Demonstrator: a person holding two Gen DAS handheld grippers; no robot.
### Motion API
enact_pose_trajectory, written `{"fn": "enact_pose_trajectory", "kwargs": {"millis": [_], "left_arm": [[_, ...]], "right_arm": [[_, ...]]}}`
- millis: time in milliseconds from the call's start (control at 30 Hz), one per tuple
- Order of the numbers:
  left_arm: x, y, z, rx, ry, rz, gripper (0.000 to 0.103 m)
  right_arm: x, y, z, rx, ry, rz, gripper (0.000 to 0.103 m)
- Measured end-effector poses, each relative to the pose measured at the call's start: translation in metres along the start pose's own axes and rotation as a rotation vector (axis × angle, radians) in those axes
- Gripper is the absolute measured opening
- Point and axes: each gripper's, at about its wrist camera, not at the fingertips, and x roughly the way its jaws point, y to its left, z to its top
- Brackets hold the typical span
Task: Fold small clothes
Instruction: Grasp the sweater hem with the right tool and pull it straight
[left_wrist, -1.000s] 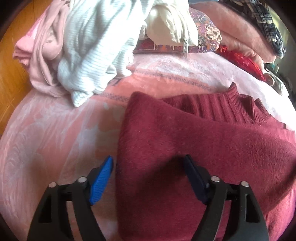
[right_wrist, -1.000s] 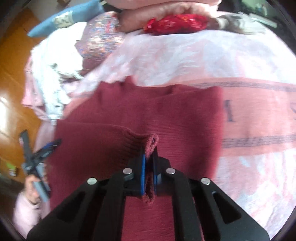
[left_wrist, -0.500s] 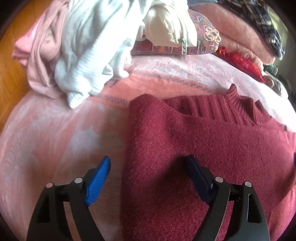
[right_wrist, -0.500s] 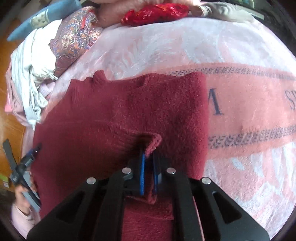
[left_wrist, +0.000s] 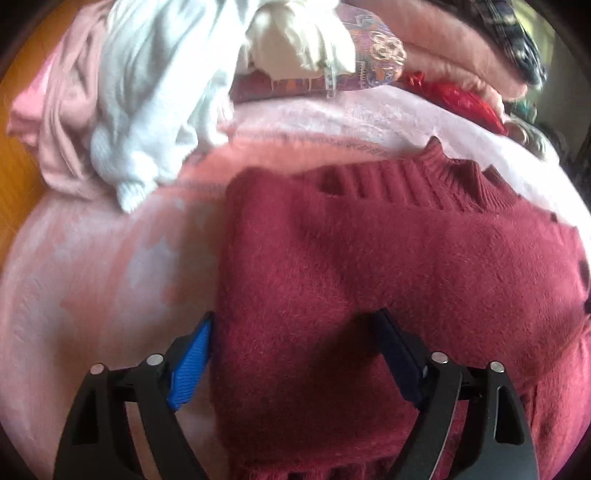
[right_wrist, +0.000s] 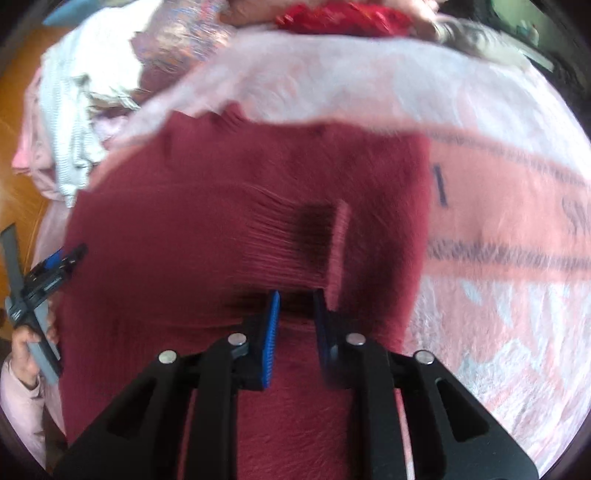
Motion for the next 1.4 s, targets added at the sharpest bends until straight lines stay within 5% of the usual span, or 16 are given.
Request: {"fn": "enact_pose_trajectory", "kwargs": {"millis": [100, 300, 567, 900, 1200, 1400], "left_arm": [[0.004, 0.017, 0.002, -0.115, 0.051, -0.082, 0.091], [-0.040, 0.028, -0.010, -0.108, 0.096, -0.108, 0.089], [-0.120, 0.060, -0.095, -0.017, 0.185, -0.041, 0.090], [-0.159, 0.070, -0.187, 0.061, 0.286, 0.053, 0.090], [-0.157, 0.079, -0.227, 0.007, 0.383, -0.065, 0.090], [-0.150, 0.075, -0.231, 0.031, 0.375, -0.063, 0.090]], "right_arm": [[-0.007, -0.001, 0.001, 0.008, -0.003, 0.027, 0.018], [-0.065, 0.002, -0.029, -0.029, -0.016, 0.027, 0.026], [-0.120, -0.014, -0.128, -0.022, 0.044, 0.018, 0.031], [-0.159, -0.024, -0.257, -0.010, 0.114, 0.049, 0.044], [-0.139, -0.019, -0.306, 0.059, 0.246, 0.113, 0.049], [-0.125, -0.010, -0.314, 0.043, 0.299, 0.073, 0.053]]}}
